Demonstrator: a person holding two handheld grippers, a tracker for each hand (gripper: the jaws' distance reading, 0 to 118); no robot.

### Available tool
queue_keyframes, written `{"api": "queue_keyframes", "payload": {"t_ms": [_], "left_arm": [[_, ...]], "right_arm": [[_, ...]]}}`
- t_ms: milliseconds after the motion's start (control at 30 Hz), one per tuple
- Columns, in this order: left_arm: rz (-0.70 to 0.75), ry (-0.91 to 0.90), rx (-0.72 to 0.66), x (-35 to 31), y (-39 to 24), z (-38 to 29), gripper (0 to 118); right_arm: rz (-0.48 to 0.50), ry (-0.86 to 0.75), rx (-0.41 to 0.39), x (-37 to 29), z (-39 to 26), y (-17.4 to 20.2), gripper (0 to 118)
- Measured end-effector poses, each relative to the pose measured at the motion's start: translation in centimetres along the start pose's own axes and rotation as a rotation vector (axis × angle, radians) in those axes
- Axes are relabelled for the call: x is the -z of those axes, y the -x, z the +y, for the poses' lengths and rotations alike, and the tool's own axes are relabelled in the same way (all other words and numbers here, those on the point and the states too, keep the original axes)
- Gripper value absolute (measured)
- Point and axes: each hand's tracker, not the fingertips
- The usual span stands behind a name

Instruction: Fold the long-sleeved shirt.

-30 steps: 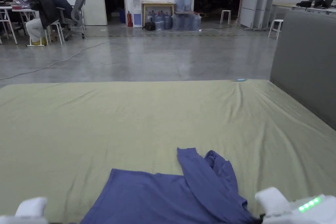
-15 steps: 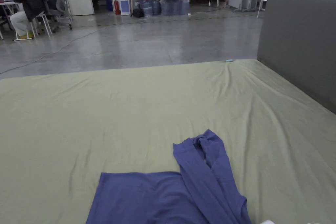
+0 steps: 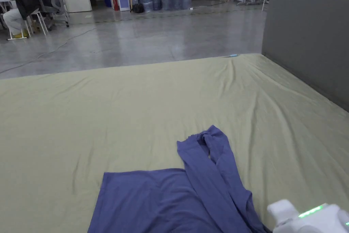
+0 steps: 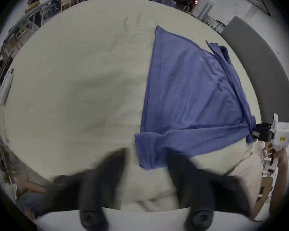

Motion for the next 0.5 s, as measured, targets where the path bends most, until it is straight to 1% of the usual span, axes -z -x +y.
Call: {"api": "queue_keyframes", "payload": {"t_ms": [67, 100, 167, 200, 233, 267, 300, 333, 400, 433, 500], "left_arm": [[-0.022, -0.144, -0.003, -3.1, -0.3, -0.4, 115], [-0.022, -0.176, 0.001, -3.9, -0.6, -0.6, 115], [-0.016, -0.160, -0.018, -5.1, -1.1, -1.5, 115], [-0.025, -0.139, -0.039, -5.2, -1.3, -1.9, 114], [-0.043, -0.095, -0.059, -4.9, -1.5, -2.8, 109], [-0.055, -0.067, -0.061, -4.9, -2.2, -3.5, 91], [-0.050, -0.063, -0.061, -4.5, -2.8, -4.3, 32], [-0.039, -0.048, -0.061, -4.0, -3.3, -5.0, 0], [-0.031, -0.044, -0.059, -3.3, -4.1, -6.7, 0], [-0.062, -0.033, -0.046, -3.2, -4.6, -7.2, 0], [-0.081, -0.051, -0.054, -3.8, -5.3, -6.8, 0]], "right_arm": [[0.073, -0.093, 0.090, -3.6, 0.1, -0.9, 79], [0.085, -0.118, 0.116, -5.0, 0.0, -0.9, 79], [0.103, -0.156, 0.160, -6.7, -0.7, -0.7, 79], [0.105, -0.152, 0.163, -7.1, -1.2, -0.3, 79], [0.110, -0.143, 0.155, -7.0, -1.7, 0.4, 78], [0.112, -0.134, 0.136, -6.9, -2.5, 1.2, 70], [0.102, -0.132, 0.113, -6.7, -3.1, 2.1, 31], [0.092, -0.127, 0.103, -6.2, -3.7, 2.9, 0], [0.090, -0.110, 0.093, -5.3, -3.6, 3.8, 0], [0.115, -0.124, 0.032, -5.4, -3.0, 4.2, 0], [0.169, -0.128, 0.026, -4.9, -2.0, 6.2, 0]]}}
